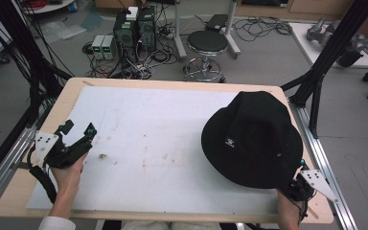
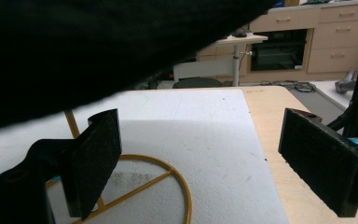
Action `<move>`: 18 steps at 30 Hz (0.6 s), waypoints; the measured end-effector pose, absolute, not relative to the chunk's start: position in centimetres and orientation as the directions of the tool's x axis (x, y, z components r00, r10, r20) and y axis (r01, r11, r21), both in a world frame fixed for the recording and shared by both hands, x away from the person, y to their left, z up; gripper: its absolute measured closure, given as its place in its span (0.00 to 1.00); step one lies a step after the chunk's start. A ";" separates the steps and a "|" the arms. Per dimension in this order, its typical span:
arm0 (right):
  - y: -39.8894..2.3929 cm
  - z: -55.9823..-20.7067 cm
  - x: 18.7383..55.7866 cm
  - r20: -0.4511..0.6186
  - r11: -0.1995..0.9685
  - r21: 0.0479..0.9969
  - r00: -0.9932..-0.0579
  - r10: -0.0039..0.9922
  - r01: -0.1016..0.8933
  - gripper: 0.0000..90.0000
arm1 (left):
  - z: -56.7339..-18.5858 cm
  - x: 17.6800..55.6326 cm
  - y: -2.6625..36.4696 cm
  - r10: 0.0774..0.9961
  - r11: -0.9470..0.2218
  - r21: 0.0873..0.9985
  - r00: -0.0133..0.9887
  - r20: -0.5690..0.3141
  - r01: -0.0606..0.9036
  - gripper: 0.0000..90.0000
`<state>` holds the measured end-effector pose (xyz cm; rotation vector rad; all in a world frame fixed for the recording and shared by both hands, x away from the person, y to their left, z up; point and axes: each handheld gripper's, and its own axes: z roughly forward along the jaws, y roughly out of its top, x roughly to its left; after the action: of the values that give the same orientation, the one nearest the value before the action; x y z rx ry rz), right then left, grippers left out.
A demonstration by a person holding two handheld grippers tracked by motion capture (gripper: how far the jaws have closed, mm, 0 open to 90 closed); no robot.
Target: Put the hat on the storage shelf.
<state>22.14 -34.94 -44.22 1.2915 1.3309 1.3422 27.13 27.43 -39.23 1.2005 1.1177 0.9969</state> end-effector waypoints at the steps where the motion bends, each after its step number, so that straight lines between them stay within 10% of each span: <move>1: -35.0 -44.2 22.1 0.110 -0.097 0.990 -0.131 0.985 0.103 0.14 | -39.6 26.9 27.7 0.981 0.114 0.993 0.159 -0.111 -0.011 0.28; 18: -35.0 -44.2 22.2 0.117 -0.105 0.990 -0.133 0.984 0.099 0.14 | -42.6 26.3 29.7 0.994 0.107 0.994 0.012 -0.108 0.026 0.29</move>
<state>22.18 -35.00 -44.23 1.2921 1.3268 1.3514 26.27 29.66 -42.57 1.1540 1.2672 1.1078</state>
